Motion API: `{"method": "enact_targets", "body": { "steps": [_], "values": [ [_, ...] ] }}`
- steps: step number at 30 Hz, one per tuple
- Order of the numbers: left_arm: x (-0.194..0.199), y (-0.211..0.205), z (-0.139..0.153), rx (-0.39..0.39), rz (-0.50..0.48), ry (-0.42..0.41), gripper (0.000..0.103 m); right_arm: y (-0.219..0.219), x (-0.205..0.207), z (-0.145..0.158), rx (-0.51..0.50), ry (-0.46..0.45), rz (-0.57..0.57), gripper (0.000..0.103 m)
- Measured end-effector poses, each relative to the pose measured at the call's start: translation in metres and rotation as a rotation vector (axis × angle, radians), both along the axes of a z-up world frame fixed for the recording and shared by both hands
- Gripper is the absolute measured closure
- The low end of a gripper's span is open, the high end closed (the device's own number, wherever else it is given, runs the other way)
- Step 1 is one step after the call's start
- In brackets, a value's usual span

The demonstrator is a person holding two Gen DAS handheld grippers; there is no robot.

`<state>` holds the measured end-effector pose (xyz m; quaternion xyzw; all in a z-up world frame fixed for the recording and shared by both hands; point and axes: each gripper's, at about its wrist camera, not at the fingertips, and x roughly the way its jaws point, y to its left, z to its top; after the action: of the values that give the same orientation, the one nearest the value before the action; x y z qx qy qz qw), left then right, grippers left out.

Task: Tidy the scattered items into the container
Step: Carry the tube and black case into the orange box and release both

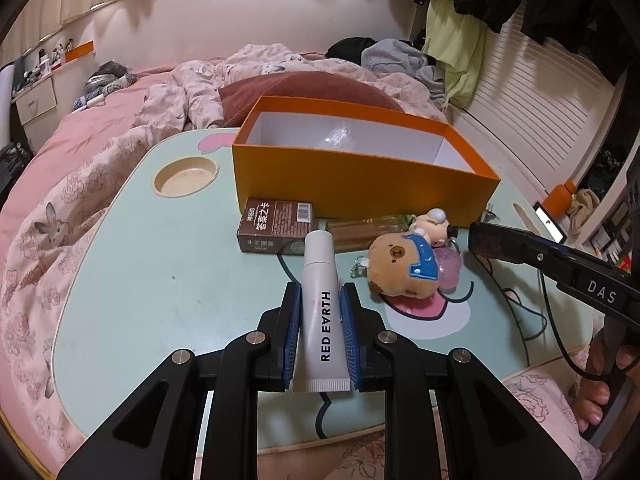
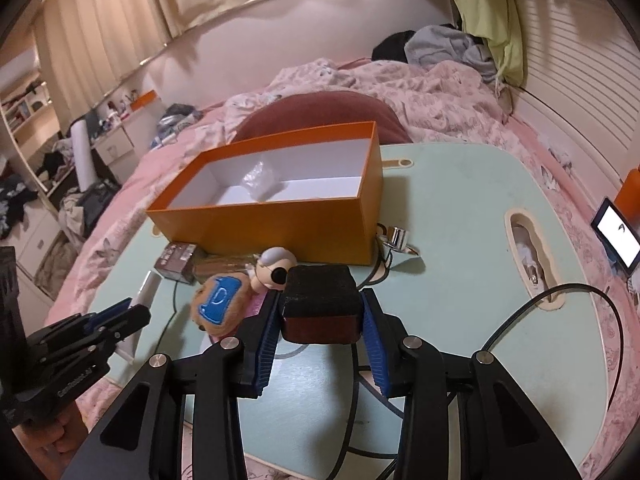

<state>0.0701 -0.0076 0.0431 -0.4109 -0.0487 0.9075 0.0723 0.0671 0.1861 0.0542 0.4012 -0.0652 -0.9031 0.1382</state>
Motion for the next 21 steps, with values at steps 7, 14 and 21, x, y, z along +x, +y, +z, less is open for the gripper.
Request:
{"method": "enact_targets", "body": {
  "steps": [7, 14, 21],
  "values": [
    [0.004, 0.000, 0.012, 0.008, -0.006, 0.028, 0.081, 0.002, 0.000, 0.003, -0.014, 0.010, -0.003, 0.065],
    [-0.001, -0.002, 0.023, 0.019, -0.013, 0.045, 0.081, 0.002, 0.000, 0.015, -0.036, 0.036, 0.008, 0.065],
    [-0.027, 0.000, 0.049, 0.002, -0.037, 0.085, 0.081, -0.005, -0.019, 0.048, -0.018, 0.136, 0.031, 0.065]
  ]
}}
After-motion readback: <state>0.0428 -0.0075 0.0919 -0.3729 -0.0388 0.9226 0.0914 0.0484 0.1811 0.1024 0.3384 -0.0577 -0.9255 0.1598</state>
